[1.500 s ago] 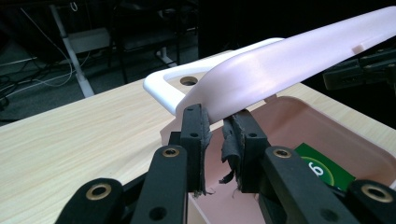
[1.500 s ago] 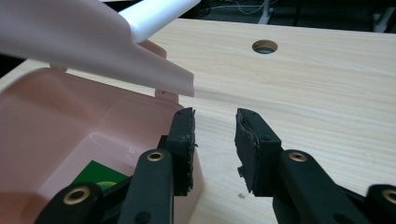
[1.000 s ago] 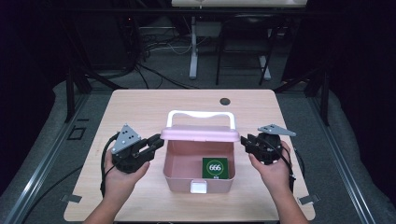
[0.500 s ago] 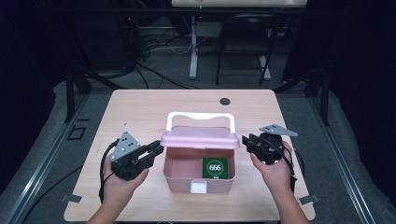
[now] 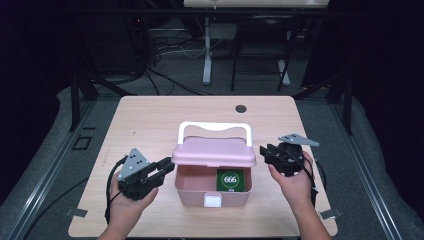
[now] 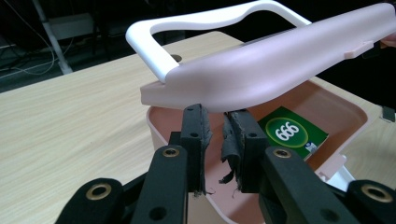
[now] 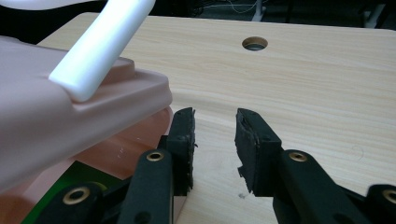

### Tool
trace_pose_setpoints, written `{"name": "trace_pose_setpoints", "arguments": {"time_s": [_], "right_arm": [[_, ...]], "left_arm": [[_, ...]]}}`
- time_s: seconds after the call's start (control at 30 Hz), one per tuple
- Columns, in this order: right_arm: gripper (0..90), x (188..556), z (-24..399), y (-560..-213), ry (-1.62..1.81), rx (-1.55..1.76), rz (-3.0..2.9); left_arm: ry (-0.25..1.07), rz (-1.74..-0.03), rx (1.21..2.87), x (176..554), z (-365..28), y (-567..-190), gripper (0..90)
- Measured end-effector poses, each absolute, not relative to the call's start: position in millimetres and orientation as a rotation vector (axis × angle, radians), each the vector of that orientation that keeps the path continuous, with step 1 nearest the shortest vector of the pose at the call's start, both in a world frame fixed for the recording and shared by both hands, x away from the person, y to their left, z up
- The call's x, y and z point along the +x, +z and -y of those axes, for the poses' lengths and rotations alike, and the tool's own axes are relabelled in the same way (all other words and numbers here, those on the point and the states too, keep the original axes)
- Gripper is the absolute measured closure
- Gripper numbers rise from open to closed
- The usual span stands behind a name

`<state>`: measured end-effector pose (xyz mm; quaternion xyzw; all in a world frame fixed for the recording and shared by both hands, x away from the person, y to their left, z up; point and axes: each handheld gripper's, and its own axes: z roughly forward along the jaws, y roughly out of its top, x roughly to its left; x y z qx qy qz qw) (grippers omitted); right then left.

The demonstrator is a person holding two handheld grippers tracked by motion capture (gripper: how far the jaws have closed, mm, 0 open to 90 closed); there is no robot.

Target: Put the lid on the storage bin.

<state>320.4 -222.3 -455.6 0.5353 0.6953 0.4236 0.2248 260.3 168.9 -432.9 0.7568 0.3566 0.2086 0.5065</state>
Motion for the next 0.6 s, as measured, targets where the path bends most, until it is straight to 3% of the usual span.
{"name": "trace_pose_setpoints", "arguments": {"time_s": [0.6], "right_arm": [[67.2,321.4,222.3,-458.5,1.172,1.475,-1.906]], "left_arm": [[0.483,-0.854,1.851,248.1,-171.1,-446.4,77.4]]}}
